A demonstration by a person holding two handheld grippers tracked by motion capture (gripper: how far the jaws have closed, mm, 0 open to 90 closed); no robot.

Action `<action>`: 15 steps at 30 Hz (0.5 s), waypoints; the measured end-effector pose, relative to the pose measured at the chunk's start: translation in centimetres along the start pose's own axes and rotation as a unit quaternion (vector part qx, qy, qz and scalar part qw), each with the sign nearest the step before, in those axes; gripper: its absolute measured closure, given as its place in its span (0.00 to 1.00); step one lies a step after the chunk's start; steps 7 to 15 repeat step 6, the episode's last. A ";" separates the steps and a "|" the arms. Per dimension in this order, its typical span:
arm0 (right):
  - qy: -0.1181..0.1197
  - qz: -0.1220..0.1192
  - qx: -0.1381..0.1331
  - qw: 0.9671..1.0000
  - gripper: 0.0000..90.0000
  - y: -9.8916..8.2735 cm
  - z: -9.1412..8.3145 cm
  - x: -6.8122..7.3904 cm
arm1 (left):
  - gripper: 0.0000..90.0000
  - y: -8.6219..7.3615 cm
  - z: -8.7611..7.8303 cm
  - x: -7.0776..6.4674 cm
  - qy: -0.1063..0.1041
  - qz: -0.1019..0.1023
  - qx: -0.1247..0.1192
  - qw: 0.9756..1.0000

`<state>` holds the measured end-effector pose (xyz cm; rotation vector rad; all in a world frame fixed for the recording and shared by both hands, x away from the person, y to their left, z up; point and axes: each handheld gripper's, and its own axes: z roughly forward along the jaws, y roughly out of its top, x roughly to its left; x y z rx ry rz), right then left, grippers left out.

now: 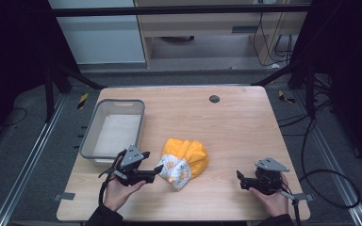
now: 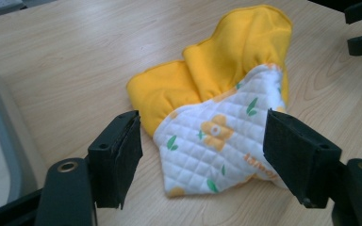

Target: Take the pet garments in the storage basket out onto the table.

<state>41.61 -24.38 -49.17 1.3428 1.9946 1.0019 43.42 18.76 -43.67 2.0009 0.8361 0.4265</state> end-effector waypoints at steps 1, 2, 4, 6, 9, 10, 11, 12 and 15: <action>0.000 -0.001 -0.001 1.000 0.06 0.0 0.0 0.0 | 0.32 -0.3 -0.1 0.1 0.001 -0.004 0.001 1.000; -0.001 -0.001 0.000 1.000 0.06 0.0 0.0 0.0 | 0.32 -0.5 -0.2 0.2 0.001 -0.005 0.002 1.000; 0.000 -0.001 0.000 1.000 0.06 0.0 0.0 0.0 | 0.32 -1.0 -0.4 0.3 0.003 -0.005 0.006 1.000; 0.001 0.000 0.000 1.000 0.06 0.0 0.0 0.1 | 0.32 -1.4 -0.6 0.4 0.004 -0.008 0.008 1.000; 0.001 0.000 0.000 1.000 0.06 0.0 0.0 0.1 | 0.32 -1.4 -0.6 0.4 0.004 -0.008 0.008 1.000; 0.001 0.000 0.000 1.000 0.06 0.0 0.0 0.1 | 0.32 -1.4 -0.6 0.4 0.004 -0.008 0.008 1.000; 0.001 0.000 0.000 1.000 0.06 0.0 0.0 0.1 | 0.32 -1.4 -0.6 0.4 0.004 -0.008 0.008 1.000; 0.001 0.000 0.000 1.000 0.06 0.0 0.0 0.1 | 0.32 -1.4 -0.6 0.4 0.004 -0.008 0.008 1.000; 0.001 0.000 0.000 1.000 0.06 0.0 0.0 0.1 | 0.32 -1.4 -0.6 0.4 0.004 -0.008 0.008 1.000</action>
